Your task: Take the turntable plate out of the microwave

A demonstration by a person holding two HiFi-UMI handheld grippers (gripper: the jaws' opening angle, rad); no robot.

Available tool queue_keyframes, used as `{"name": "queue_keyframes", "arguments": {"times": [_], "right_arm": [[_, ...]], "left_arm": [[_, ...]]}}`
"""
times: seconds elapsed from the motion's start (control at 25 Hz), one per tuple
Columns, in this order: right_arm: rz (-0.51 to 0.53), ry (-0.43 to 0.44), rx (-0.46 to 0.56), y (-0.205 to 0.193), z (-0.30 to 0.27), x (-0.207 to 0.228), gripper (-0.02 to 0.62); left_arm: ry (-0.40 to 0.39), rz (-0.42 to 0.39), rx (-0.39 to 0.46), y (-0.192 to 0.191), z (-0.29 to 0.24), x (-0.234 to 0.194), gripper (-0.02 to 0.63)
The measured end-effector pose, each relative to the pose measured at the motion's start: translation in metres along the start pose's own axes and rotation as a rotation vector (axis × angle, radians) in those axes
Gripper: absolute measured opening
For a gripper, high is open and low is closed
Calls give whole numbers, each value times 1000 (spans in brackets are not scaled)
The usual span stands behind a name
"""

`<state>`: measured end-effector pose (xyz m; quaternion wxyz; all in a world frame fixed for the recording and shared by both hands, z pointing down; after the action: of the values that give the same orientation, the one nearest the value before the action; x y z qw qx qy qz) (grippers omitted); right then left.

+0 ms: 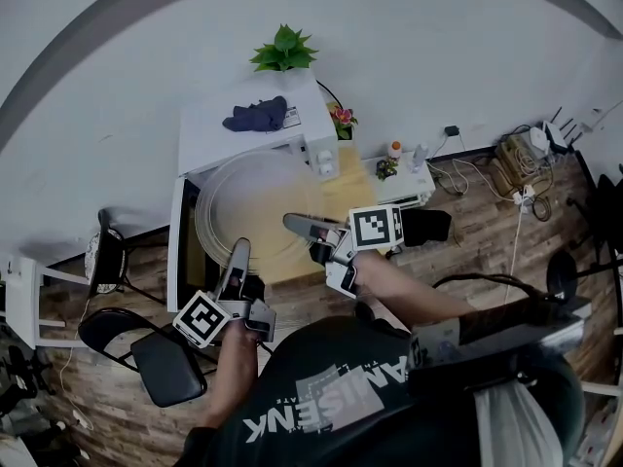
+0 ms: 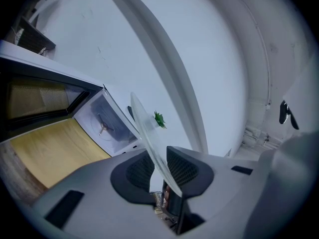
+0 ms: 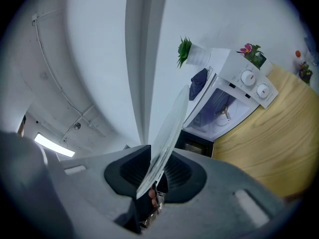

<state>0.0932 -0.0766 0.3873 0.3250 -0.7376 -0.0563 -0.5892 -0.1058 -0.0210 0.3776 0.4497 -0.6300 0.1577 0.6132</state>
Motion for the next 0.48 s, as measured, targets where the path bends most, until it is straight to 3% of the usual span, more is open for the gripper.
{"name": "queue_keyframes", "arguments": {"times": [0.48], "right_arm": [[3,-24,7,-12,0,-1,80]], "left_arm": [[-18,16,-27,0,8,-2,78]]}}
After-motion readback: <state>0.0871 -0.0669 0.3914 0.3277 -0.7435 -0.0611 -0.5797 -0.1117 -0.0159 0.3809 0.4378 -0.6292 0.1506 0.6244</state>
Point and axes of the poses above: the fingertips, and each gripper's own axes: z backward along the fingers, x to its right, y out of its top, the point moved 8 cm from there along z, backward along the fingers, and after that the axes turned 11 degrees about -y, right-handed, at the moved point
